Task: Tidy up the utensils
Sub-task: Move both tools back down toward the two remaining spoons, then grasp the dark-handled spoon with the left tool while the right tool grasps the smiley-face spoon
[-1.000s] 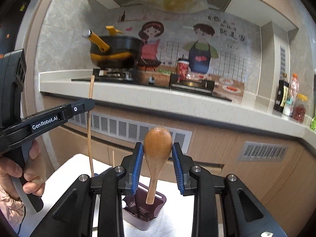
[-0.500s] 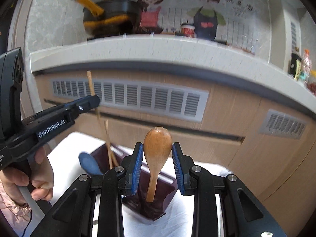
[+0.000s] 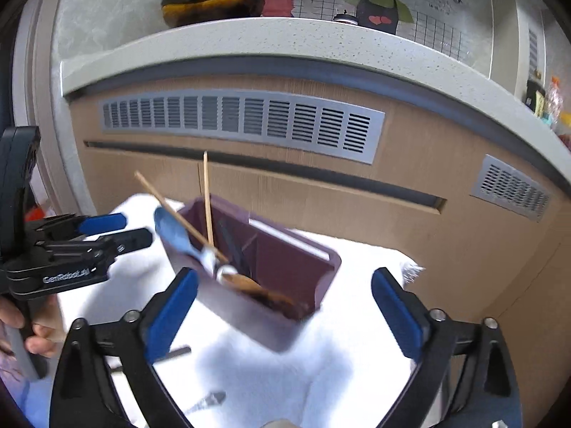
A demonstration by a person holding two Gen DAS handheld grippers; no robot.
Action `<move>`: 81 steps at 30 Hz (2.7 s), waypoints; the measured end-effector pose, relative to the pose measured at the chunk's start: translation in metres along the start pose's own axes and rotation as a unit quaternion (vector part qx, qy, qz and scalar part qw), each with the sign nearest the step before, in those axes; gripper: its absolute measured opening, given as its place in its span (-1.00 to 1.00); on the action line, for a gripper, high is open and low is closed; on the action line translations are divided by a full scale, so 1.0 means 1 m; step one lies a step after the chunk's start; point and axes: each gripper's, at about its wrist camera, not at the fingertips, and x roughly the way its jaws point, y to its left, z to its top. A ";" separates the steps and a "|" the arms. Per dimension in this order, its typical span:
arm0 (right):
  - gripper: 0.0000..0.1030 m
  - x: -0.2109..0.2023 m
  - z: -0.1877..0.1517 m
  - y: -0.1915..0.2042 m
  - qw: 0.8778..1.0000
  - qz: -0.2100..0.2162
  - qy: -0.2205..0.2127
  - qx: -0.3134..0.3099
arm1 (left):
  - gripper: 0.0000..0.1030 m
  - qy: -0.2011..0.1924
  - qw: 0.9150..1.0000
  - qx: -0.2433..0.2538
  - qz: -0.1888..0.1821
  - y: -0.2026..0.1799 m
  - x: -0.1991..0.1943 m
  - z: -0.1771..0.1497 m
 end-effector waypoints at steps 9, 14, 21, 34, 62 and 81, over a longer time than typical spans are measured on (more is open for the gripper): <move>0.99 0.011 -0.074 0.056 0.994 0.021 0.103 -0.032 | 0.12 0.101 0.995 -0.007 -0.007 0.007 -0.013 -0.097; 0.99 0.024 -0.103 0.079 0.986 0.035 0.164 -0.024 | 0.12 0.108 0.993 0.037 0.019 -0.005 -0.023 -0.129; 0.64 0.020 -0.123 0.081 0.979 0.064 0.190 -0.030 | 0.12 0.110 0.994 0.023 0.002 -0.005 -0.027 -0.133; 0.40 -0.001 -0.137 0.018 0.976 0.071 0.203 0.042 | 0.12 0.147 0.988 -0.007 -0.056 -0.017 -0.024 -0.125; 0.65 -0.005 -0.157 0.014 0.975 0.066 0.205 0.049 | -0.46 0.140 0.986 0.084 -0.029 -0.060 -0.008 -0.107; 1.00 -0.005 -0.162 0.021 0.974 0.095 0.206 0.015 | -0.59 0.204 0.973 0.106 -0.001 -0.066 0.017 -0.093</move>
